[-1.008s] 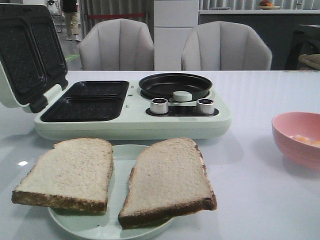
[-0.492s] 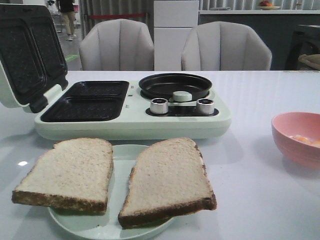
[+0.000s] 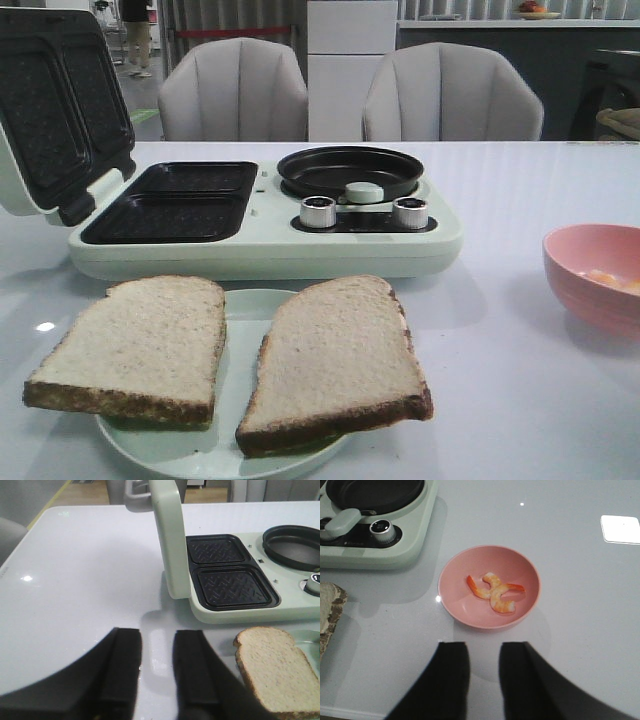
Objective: Make breakfast with bread and shrimp
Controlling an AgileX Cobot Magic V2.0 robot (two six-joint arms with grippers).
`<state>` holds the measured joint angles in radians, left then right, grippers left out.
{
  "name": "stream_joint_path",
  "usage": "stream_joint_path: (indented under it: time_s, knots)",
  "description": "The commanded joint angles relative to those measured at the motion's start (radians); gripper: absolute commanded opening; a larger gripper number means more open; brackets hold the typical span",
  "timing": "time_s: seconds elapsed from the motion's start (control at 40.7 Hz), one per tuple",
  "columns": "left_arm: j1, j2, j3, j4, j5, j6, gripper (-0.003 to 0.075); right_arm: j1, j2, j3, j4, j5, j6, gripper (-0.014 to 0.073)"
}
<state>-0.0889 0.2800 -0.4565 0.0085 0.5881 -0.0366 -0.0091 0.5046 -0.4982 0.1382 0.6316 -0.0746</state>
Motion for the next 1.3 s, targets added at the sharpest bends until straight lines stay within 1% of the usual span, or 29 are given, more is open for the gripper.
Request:
stream_joint_path:
  time_s: [0.0, 0.049, 0.074, 0.148, 0.271, 0.344, 0.394, 0.59, 0.615, 0.664, 0.762, 0.861, 0.935, 1.033, 1.107, 1.181, 1.279]
  knots:
    - [-0.022, 0.028, -0.032, -0.008, -0.073, 0.002, 0.0478, 0.002, 0.012, -0.035, -0.006, -0.079, -0.002, 0.0519]
    - [-0.042, 0.037, -0.031, -0.008, -0.073, 0.01, 0.0531, 0.002, 0.012, -0.035, -0.006, -0.07, -0.002, 0.0565]
    - [-0.057, 0.041, -0.031, -0.014, -0.073, 0.025, 0.0543, 0.002, 0.012, -0.035, -0.006, -0.065, -0.002, 0.0575]
    - [-0.109, 0.06, -0.031, -0.017, -0.073, 0.099, 0.0538, 0.002, 0.012, -0.035, -0.006, -0.061, -0.002, 0.0582]
    - [-0.245, 0.109, -0.031, -0.017, -0.073, 0.207, 0.0529, 0.002, 0.012, -0.035, -0.006, -0.061, -0.002, 0.0582]
    - [-0.349, 0.154, -0.031, -0.008, -0.082, 0.266, 0.053, 0.002, 0.012, -0.035, -0.006, -0.061, -0.002, 0.0582]
    - [-0.413, 0.183, -0.031, 0.009, -0.087, 0.278, 0.0531, 0.002, 0.012, -0.035, -0.006, -0.061, -0.002, 0.0582]
    - [-0.73, 0.359, -0.031, 0.236, -0.048, 0.273, 0.0531, 0.002, 0.012, -0.035, -0.006, -0.061, -0.002, 0.0582]
    - [-0.758, 0.381, -0.031, 0.265, -0.037, 0.255, 0.0531, 0.002, 0.012, -0.035, -0.006, -0.061, -0.002, 0.0582]
    - [-0.819, 0.436, -0.031, 0.376, -0.011, 0.182, 0.0531, 0.002, 0.012, -0.035, -0.006, -0.061, -0.002, 0.0582]
    - [-0.932, 0.561, -0.031, 0.602, 0.043, -0.018, 0.0531, 0.002, 0.012, -0.035, -0.006, -0.061, -0.002, 0.0582]
    - [-1.017, 0.679, -0.031, 0.803, 0.086, -0.189, 0.0531, 0.002, 0.012, -0.035, -0.006, -0.061, -0.002, 0.0582]
    - [-1.056, 0.769, -0.031, 0.937, 0.101, -0.289, 0.0531, 0.002, 0.012, -0.035, -0.006, -0.061, -0.002, 0.0582]
    - [-1.063, 0.873, -0.031, 1.08, 0.101, -0.428, 0.0531, 0.002, 0.012, -0.035, -0.006, -0.061, -0.002, 0.0582]
    - [-1.058, 0.943, -0.031, 1.175, 0.113, -0.508, 0.0531, 0.002, 0.012, -0.035, -0.006, -0.061, -0.002, 0.0582]
    - [-1.051, 0.997, -0.031, 1.255, 0.118, -0.557, 0.0531, 0.002, 0.012, -0.035, -0.006, -0.061, -0.002, 0.0582]
    - [-1.029, 1.063, -0.031, 1.316, 0.118, -0.603, 0.0531, 0.002, 0.012, -0.035, -0.006, -0.061, -0.002, 0.0582]
